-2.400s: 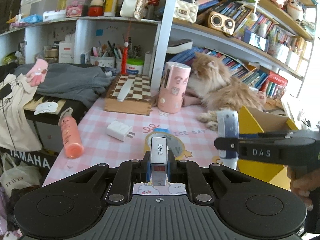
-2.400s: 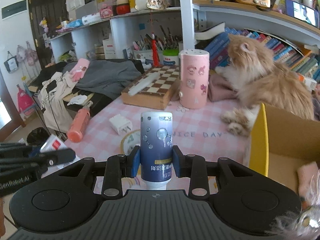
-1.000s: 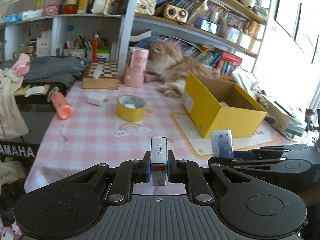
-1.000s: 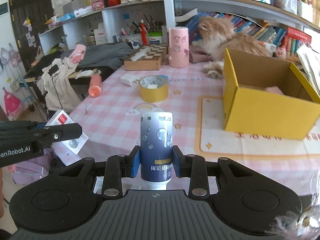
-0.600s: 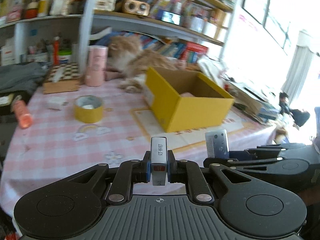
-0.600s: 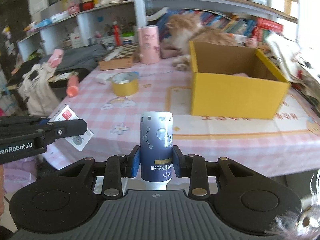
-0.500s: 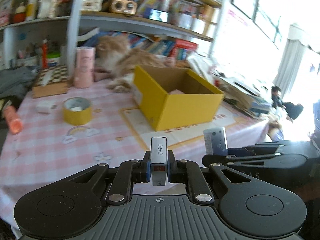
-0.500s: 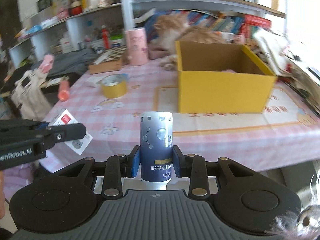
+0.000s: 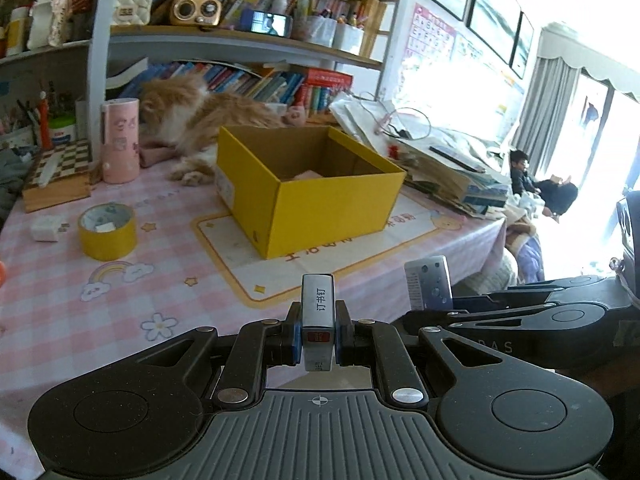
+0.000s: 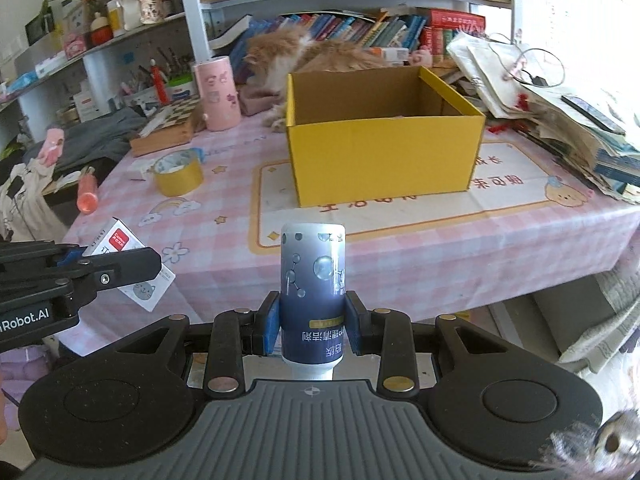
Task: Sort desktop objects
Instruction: 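Carry the carton and blue bottle with both tools over the yellow box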
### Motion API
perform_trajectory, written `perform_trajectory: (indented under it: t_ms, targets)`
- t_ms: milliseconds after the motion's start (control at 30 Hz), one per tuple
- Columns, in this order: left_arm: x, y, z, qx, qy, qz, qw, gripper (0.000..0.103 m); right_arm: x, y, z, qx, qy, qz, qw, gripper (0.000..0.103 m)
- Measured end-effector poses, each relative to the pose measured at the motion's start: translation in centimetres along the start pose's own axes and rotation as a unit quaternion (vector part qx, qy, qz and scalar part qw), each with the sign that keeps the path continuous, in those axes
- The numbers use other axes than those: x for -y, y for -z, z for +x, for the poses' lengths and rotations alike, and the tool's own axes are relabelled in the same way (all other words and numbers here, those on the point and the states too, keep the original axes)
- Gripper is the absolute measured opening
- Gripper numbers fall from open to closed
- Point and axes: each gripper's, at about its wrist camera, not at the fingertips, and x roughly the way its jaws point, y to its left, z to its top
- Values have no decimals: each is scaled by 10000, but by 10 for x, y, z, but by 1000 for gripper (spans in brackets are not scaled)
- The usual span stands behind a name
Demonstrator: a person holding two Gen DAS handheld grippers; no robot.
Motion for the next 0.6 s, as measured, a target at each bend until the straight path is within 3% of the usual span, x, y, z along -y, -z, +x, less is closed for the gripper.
perform_trajectory:
  t_ms: [600]
  targets:
    - [19, -11, 37, -262, 160, 168, 9994, 13, 35, -5, 8, -125, 152, 233, 9995, 30]
